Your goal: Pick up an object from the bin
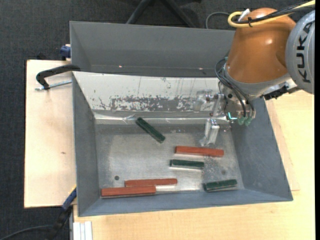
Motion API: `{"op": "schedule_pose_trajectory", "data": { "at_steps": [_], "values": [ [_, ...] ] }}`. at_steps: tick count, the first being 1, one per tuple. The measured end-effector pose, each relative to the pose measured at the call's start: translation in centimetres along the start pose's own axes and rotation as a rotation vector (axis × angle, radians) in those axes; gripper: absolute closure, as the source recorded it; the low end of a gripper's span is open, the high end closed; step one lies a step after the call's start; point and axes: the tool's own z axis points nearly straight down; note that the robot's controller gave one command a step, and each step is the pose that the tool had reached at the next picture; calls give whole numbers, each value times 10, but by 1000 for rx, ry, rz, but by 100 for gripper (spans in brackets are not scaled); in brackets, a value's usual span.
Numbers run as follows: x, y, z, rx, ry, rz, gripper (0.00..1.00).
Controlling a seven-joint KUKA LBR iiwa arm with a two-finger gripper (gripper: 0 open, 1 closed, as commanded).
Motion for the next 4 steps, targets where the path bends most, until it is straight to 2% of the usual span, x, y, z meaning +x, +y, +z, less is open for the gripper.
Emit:
{"op": "schedule_pose_trajectory", "data": {
  "at_steps": [1,2,3,4],
  "values": [
    [-24,-36,173,0,-1,-102,0],
    [-15,-96,136,4,-15,-44,0],
    [-11,-52,138,-1,-7,-107,0],
    [-2,-85,170,0,-5,-33,0]
  ]
}}
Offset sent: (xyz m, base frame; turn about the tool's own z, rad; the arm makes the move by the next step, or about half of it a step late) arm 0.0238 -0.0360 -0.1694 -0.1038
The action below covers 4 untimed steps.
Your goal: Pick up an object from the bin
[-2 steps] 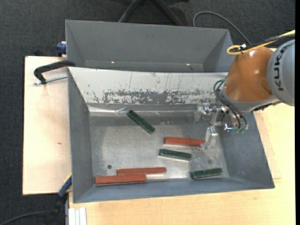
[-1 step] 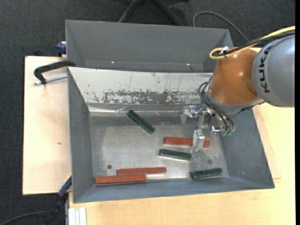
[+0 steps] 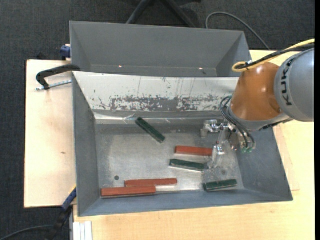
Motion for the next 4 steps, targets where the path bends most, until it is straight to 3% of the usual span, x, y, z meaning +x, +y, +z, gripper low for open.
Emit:
{"op": "schedule_pose_trajectory", "data": {
  "at_steps": [1,2,4],
  "values": [
    [-1,47,-1,-1,-3,-125,0],
    [0,45,-1,0,-3,-122,100],
    [-6,46,-113,2,-15,-121,100]
  ]
}}
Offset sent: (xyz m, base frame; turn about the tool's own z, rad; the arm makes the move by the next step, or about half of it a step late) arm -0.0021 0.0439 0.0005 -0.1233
